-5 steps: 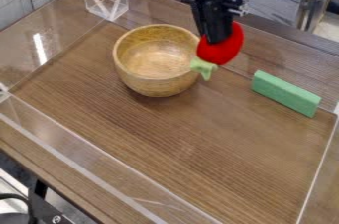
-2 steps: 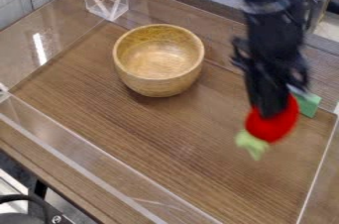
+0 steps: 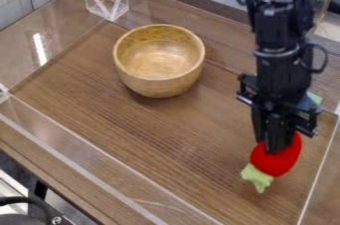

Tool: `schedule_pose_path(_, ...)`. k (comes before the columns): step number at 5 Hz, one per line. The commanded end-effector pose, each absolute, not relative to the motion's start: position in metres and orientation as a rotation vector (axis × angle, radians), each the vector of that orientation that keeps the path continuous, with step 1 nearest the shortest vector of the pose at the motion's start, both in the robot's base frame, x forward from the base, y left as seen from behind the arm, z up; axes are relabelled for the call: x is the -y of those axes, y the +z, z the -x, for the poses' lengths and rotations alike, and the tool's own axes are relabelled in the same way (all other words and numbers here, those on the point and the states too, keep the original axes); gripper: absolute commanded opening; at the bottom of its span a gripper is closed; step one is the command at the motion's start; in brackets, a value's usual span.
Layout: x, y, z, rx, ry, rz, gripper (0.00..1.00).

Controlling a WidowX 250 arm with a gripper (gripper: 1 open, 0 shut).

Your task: Move the red fruit to the right

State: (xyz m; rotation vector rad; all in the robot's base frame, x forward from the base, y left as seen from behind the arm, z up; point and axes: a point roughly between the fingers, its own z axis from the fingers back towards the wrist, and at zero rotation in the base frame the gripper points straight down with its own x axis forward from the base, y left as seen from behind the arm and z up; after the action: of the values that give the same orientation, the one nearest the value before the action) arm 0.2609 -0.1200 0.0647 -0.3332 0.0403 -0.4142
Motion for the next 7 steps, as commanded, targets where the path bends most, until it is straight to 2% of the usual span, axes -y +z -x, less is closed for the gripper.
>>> schedule_pose_path(1, 0.112, 0.064, -0.265, -0.015, -0.364, 0.333, 0.0)
schedule_pose_path(3, 0.11, 0.036, -0.272, -0.065, -0.454, 0.288, 0.0)
schedule_pose_path(5, 0.091, 0.027, -0.281, -0.085, -0.381, 0.244, 0.0)
schedule_pose_path(6, 0.091, 0.043, -0.272, -0.083, -0.342, 0.249, 1.0)
schedule_pose_path(7, 0.088, 0.045, -0.272, -0.077, -0.298, 0.253, 1.0)
